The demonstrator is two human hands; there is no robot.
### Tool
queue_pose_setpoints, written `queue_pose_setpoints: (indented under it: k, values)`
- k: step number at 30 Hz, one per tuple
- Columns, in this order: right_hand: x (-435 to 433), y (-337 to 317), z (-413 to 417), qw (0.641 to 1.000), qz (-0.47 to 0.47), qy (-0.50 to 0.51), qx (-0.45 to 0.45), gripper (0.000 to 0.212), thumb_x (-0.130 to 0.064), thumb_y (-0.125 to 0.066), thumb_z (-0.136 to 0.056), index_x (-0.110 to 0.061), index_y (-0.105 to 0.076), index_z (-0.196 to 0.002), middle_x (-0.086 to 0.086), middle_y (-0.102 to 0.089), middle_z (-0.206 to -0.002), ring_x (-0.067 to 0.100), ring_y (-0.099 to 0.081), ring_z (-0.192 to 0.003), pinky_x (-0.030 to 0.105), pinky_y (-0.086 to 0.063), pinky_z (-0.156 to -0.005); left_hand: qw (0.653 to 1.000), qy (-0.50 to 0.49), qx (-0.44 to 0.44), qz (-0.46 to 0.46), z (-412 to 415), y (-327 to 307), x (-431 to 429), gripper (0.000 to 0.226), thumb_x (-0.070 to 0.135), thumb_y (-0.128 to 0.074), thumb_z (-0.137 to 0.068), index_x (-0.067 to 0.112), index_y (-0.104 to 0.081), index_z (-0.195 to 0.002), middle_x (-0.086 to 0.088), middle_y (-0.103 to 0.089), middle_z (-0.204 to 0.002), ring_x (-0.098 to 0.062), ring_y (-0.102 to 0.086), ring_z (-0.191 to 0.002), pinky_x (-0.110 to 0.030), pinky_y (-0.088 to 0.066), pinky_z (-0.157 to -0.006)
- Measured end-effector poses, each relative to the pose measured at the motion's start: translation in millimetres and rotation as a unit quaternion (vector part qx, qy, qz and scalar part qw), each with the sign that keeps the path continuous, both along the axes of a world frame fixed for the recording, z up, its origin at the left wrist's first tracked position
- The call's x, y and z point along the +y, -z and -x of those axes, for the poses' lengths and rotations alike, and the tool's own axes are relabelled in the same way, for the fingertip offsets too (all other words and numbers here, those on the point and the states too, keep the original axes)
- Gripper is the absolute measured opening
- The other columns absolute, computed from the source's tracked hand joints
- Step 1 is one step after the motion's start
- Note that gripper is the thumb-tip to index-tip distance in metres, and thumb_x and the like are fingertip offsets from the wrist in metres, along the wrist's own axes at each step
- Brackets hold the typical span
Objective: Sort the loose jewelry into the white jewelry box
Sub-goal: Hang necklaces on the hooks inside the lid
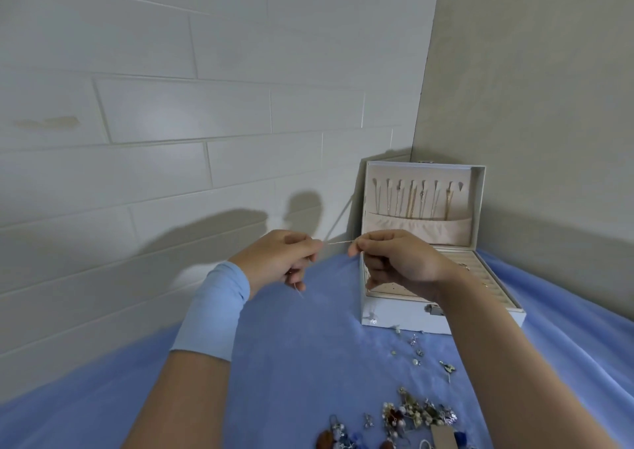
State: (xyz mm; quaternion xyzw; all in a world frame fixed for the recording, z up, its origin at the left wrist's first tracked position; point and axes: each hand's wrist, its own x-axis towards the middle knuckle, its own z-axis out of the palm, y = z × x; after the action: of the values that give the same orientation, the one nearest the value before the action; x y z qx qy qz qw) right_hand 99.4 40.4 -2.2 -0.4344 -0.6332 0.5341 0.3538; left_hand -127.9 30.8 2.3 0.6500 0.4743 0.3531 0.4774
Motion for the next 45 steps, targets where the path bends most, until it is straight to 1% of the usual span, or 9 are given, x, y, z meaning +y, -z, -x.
queue_pose_setpoints:
  k: [7,10,15,20,25,31,33,37,45]
  values:
    - [-7.0,-10.0,-18.8,0.999,0.021,-0.028,0.039,0.028,-0.010,-0.045,-0.103,-0.001,-0.071,-0.109,0.014,-0.068,-0.087,0.021,-0.053,-0.057,0.032,-0.051,-0.058,0.992,0.014,-0.117,-0.048,-30.8,-12.5,-11.1,0.025,0.021,-0.048,-0.102,0.014,-0.061,-0.082,0.000,-0.043,-0.064,-0.015,-0.033,-0.048,-0.025,-0.040,-0.049]
    - [-10.5,-20.0,-35.0,0.997,-0.013,-0.070,0.012,0.032,-0.021,-0.047,-0.103,-0.005,-0.070,-0.119,0.012,-0.063,-0.083,0.021,-0.048,-0.055,0.029,-0.033,-0.051,0.990,0.026,-0.113,-0.083,-51.2,-28.5,-11.3,0.025,0.022,-0.049,-0.101,0.016,-0.064,-0.081,-0.001,-0.050,-0.068,-0.015,-0.035,-0.045,-0.025,-0.041,-0.048]
    - [-5.2,-41.4,-68.5,0.995,-0.043,-0.066,0.067,0.028,-0.025,-0.049,-0.103,-0.012,-0.073,-0.100,0.002,-0.036,-0.064,0.014,-0.031,-0.051,0.030,-0.016,-0.053,0.988,0.042,-0.094,-0.114,-93.9,-65.7,5.8,0.025,0.022,-0.050,-0.101,0.014,-0.065,-0.083,0.000,-0.053,-0.069,-0.015,-0.037,-0.045,-0.025,-0.039,-0.045]
    - [14.0,-62.7,-112.0,0.987,-0.072,0.049,0.133,0.030,-0.020,-0.044,-0.106,-0.007,-0.066,-0.091,0.006,-0.049,-0.065,0.018,-0.047,-0.052,0.026,-0.040,-0.049,0.992,0.039,-0.044,-0.113,-144.5,-82.8,34.9,0.019,0.020,-0.051,-0.097,0.013,-0.065,-0.087,0.002,-0.036,-0.060,-0.014,-0.027,-0.048,-0.023,-0.027,-0.044]
    - [45.4,-61.6,-154.0,0.972,-0.115,0.203,0.037,0.028,-0.021,-0.050,-0.105,-0.005,-0.069,-0.093,-0.001,-0.034,-0.057,0.014,-0.027,-0.050,0.023,-0.020,-0.045,0.988,-0.007,0.038,-0.147,-191.1,-71.6,74.3,0.021,0.026,-0.056,-0.092,0.015,-0.068,-0.080,0.007,-0.045,-0.054,-0.015,-0.039,-0.048,-0.022,-0.036,-0.047]
    - [88.5,-40.5,-178.6,0.918,-0.161,0.356,-0.068,0.016,-0.027,-0.075,-0.089,-0.015,-0.077,-0.079,-0.009,-0.053,-0.049,0.005,-0.044,-0.042,0.022,-0.037,-0.049,0.961,-0.092,0.143,-0.220,-231.6,-44.0,129.3,0.036,0.036,-0.058,-0.089,0.011,-0.066,-0.064,-0.004,-0.067,-0.063,-0.013,-0.053,-0.053,-0.027,-0.044,-0.059]
    - [104.7,-32.4,-182.5,0.886,-0.199,0.411,-0.079,0.014,-0.027,-0.078,-0.085,-0.021,-0.076,-0.074,-0.012,-0.064,-0.057,0.002,-0.054,-0.052,0.022,-0.043,-0.057,0.951,-0.115,0.162,-0.238,-244.9,-37.6,143.0,0.036,0.037,-0.060,-0.085,0.012,-0.060,-0.059,-0.013,-0.062,-0.063,-0.017,-0.047,-0.054,-0.030,-0.047,-0.059]
    - [128.3,-21.4,-182.2,0.845,-0.239,0.474,-0.056,0.008,-0.023,-0.078,-0.083,-0.020,-0.075,-0.077,-0.006,-0.071,-0.071,0.012,-0.065,-0.071,0.028,-0.050,-0.064,0.940,-0.178,0.146,-0.252,-265.2,-31.3,159.0,0.039,0.031,-0.062,-0.080,0.018,-0.041,-0.051,0.000,-0.039,-0.050,-0.020,-0.035,-0.052,-0.025,-0.036,-0.052]
    - [139.5,-14.1,-175.0,0.807,-0.275,0.513,-0.099,0.007,-0.016,-0.069,-0.084,-0.014,-0.072,-0.078,-0.002,-0.069,-0.075,0.016,-0.062,-0.074,0.028,-0.047,-0.064,0.942,-0.220,0.147,-0.207,-281.4,-19.9,175.1,0.032,0.031,-0.060,-0.078,0.016,-0.045,-0.053,-0.003,-0.043,-0.052,-0.023,-0.035,-0.050,-0.022,-0.031,-0.048]
